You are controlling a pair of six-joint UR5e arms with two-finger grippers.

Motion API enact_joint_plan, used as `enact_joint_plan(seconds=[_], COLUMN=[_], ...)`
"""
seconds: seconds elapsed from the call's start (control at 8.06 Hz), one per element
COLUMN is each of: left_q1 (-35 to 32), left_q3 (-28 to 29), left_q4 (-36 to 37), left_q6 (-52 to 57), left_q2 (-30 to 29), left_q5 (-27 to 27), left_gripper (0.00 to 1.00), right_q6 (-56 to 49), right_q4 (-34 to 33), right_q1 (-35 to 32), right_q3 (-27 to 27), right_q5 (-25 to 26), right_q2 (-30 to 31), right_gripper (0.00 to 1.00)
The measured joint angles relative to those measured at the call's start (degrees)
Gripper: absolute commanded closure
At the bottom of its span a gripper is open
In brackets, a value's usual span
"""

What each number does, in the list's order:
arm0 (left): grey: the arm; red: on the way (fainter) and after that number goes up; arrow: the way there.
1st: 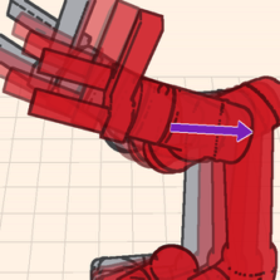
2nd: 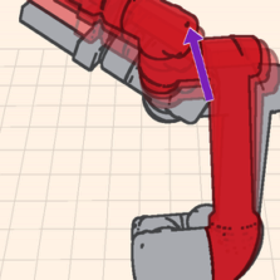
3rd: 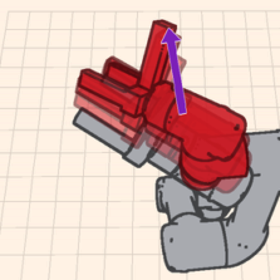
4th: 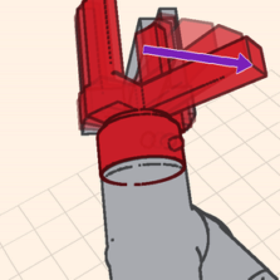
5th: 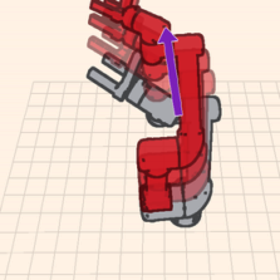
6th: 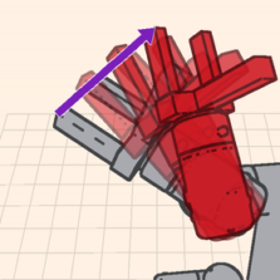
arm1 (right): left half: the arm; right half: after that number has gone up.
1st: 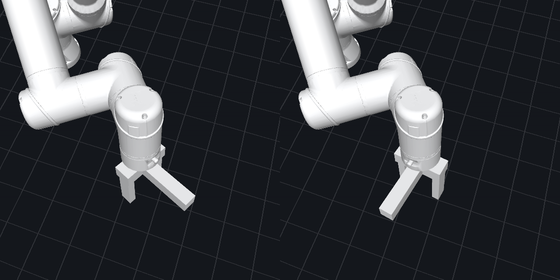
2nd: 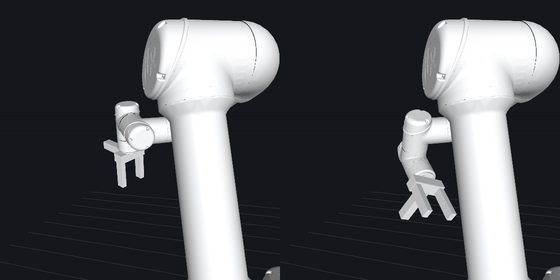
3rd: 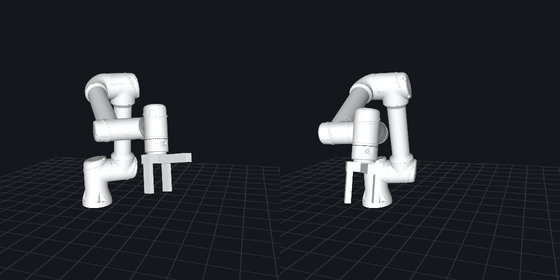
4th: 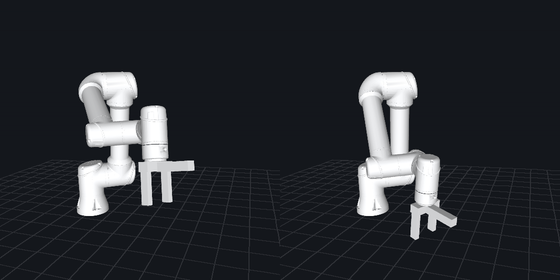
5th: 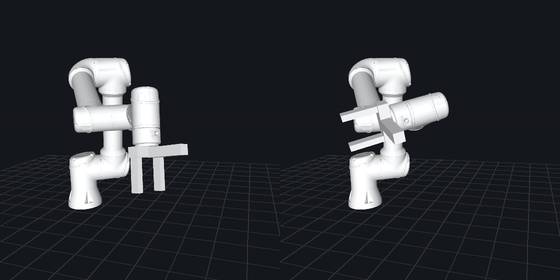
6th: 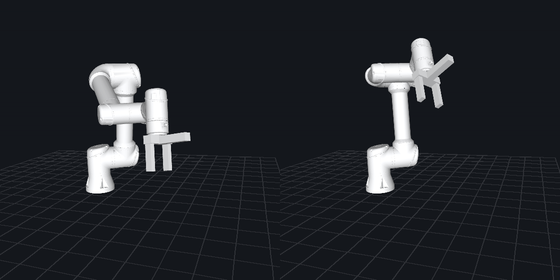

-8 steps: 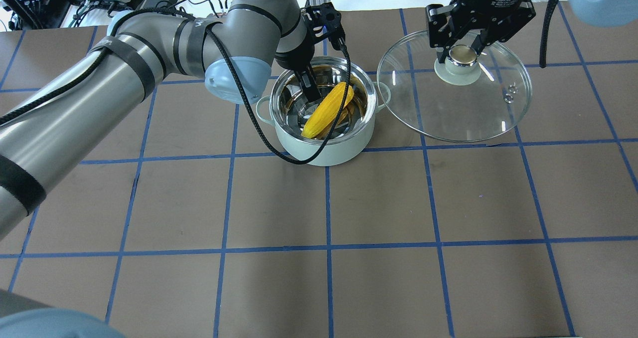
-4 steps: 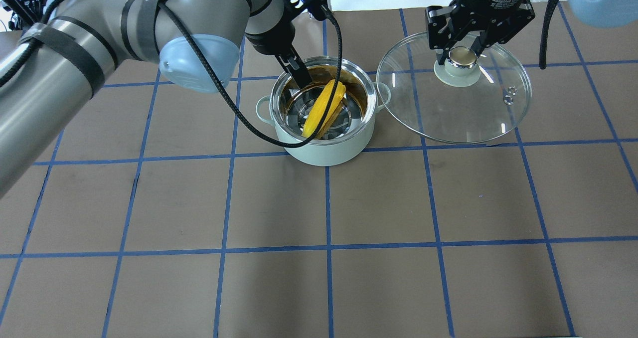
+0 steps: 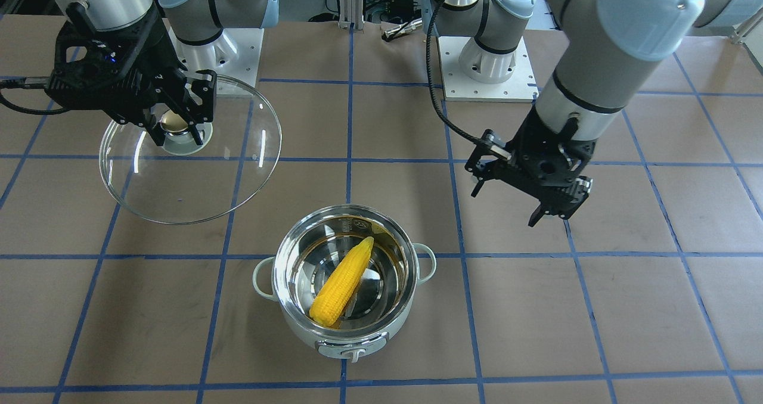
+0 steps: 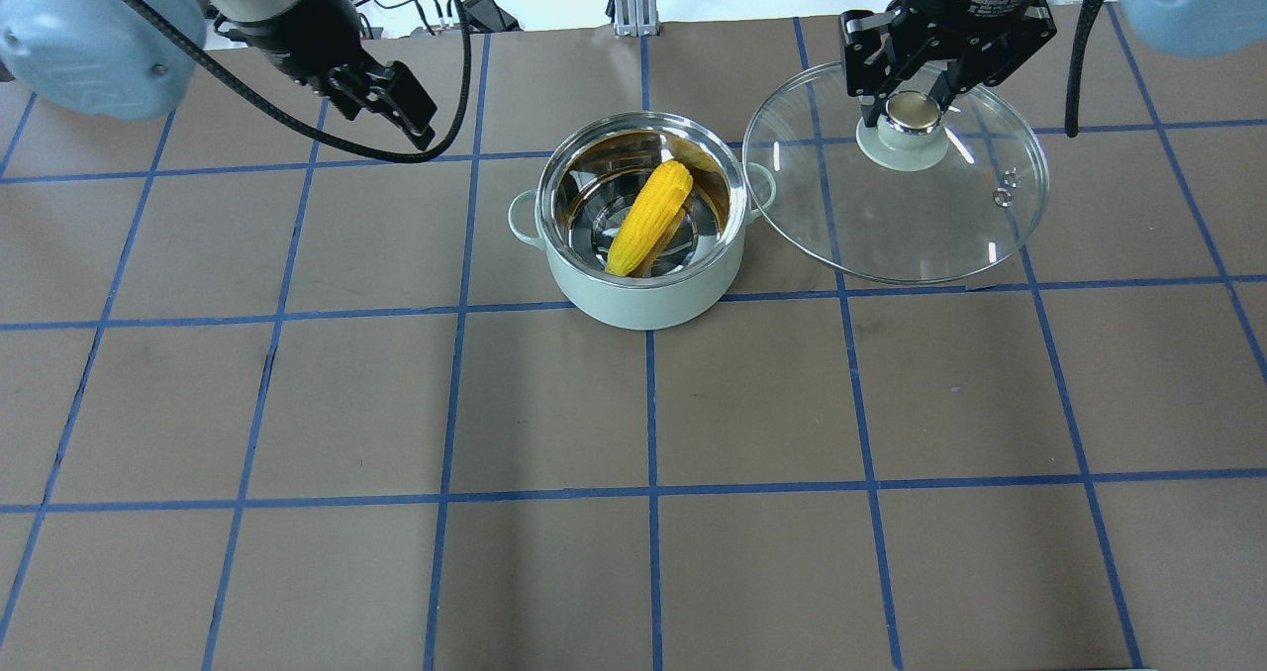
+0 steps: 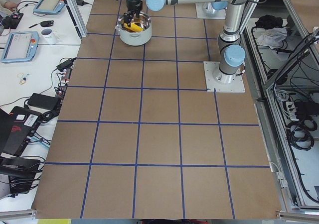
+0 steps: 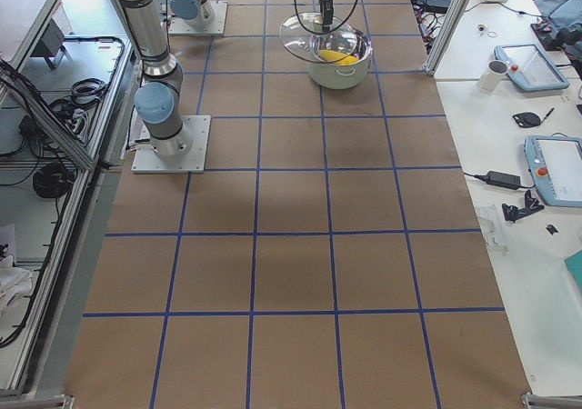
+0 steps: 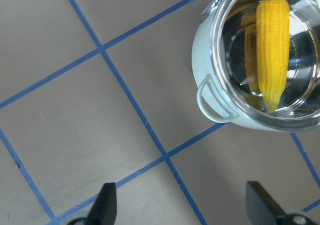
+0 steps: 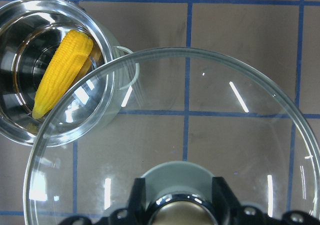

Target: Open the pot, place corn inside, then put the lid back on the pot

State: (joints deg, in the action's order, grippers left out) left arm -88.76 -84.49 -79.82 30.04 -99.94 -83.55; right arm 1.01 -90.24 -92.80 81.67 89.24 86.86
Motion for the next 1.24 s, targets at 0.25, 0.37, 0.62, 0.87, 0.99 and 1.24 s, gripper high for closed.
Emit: enact_joint_plan(seconds=[0.25, 0.37, 0.62, 0.87, 0.99, 1.24], left_q1=[2.9, 3.3, 3.2, 2.9, 2.8, 2.4], left_q3=[0.0, 0.0, -0.5, -1.5, -2.4, -4.1], left_q4=[-4.4, -5.8, -8.7, -9.8, -9.8, -9.0], left_q6=[-9.0, -15.8, -28.1, -35.5, -36.6, -37.4], left_q2=[2.8, 4.6, 8.0, 9.7, 9.8, 10.0], left_q5=[-1.0, -2.5, -4.6, -5.1, -5.1, -5.1], left_gripper=[0.00, 0.00, 0.00, 0.00, 0.00, 0.00], right_q6=[0.9, 2.4, 9.1, 16.5, 19.2, 21.7], right_q4=[-3.5, -6.7, -14.0, -21.5, -23.6, -24.7], right_q1=[-0.9, -2.7, -8.2, -13.6, -15.4, -17.2], right_q3=[0.1, 0.0, -1.1, -1.7, -1.9, -2.4], right_q5=[-0.1, 0.0, 0.4, 0.7, 0.8, 1.3], right_q2=[-1.3, -2.6, -7.5, -13.7, -16.2, -19.6], right_gripper=[0.84, 0.84, 0.84, 0.85, 0.85, 0.85])
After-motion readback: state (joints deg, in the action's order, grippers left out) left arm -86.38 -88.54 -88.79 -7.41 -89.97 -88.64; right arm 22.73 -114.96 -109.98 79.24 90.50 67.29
